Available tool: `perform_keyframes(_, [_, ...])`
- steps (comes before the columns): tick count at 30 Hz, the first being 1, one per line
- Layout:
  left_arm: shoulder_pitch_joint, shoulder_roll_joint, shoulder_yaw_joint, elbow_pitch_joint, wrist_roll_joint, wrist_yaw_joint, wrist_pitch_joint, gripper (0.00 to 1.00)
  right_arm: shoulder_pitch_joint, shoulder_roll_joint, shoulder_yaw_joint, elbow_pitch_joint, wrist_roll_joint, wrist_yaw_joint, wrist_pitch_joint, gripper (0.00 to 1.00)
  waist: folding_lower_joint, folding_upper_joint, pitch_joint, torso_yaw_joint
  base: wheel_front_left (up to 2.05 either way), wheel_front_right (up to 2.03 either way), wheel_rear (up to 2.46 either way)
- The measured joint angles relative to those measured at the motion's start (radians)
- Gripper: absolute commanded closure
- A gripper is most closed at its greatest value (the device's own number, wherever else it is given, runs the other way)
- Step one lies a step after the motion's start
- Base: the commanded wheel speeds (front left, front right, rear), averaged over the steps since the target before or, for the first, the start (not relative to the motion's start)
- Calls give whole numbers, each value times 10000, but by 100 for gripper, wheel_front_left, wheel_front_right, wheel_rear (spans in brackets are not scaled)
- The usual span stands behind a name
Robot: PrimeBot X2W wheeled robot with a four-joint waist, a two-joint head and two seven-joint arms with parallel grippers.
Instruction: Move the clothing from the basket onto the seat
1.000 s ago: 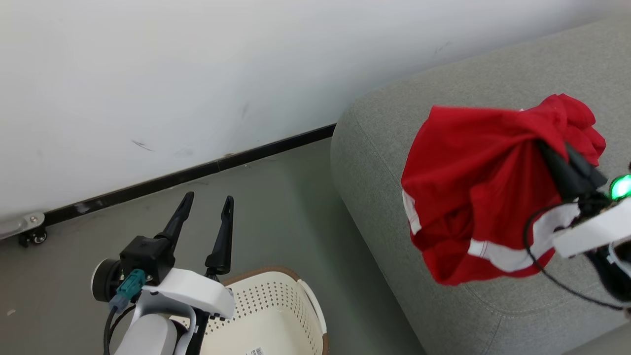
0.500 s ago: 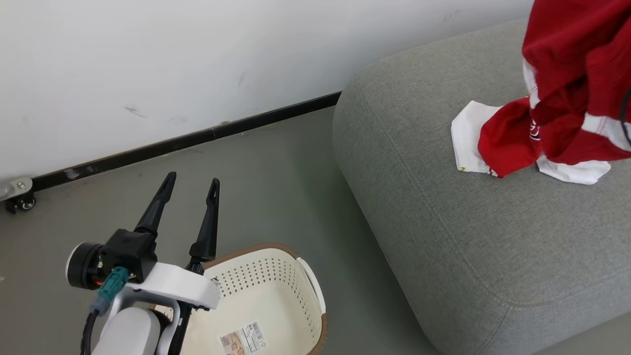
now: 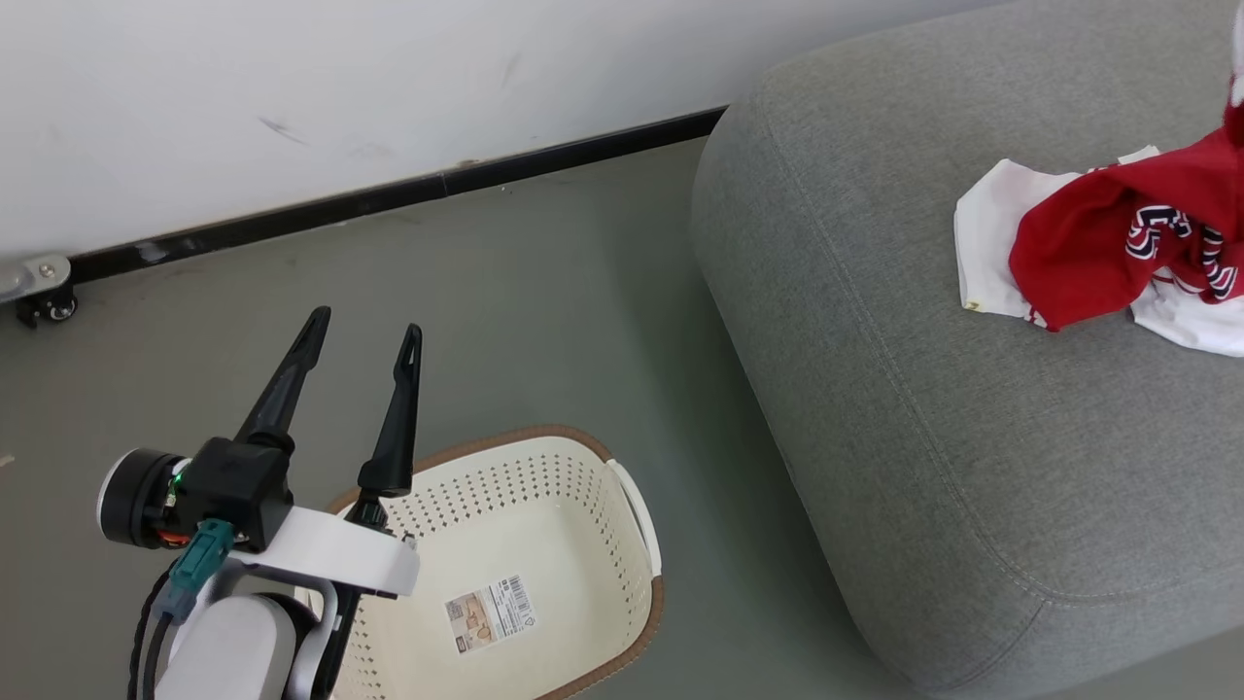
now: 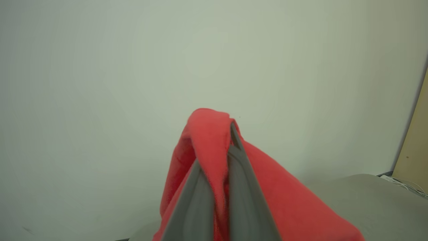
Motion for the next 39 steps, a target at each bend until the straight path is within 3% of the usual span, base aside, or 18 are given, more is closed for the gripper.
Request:
perform_keyframes(13, [-271, 345, -337, -662, 426, -42, 596, 0, -176, -50, -560, 1630, -251, 0, -541, 100, 0, 0, 937, 378, 0, 0, 0])
perform_keyframes(26, [-872, 537, -337, -1080, 604, -44, 917, 0, 542, 1371, -242, 2876, -282, 2, -1267, 100, 0, 0, 1801, 562, 0, 0, 0])
perform_keyframes(39, [-1177, 581, -148, -1091, 616, -2, 932, 0, 1151, 1910, -29, 3967, -412, 0, -1864, 100, 0, 0, 2355, 438, 0, 0, 0])
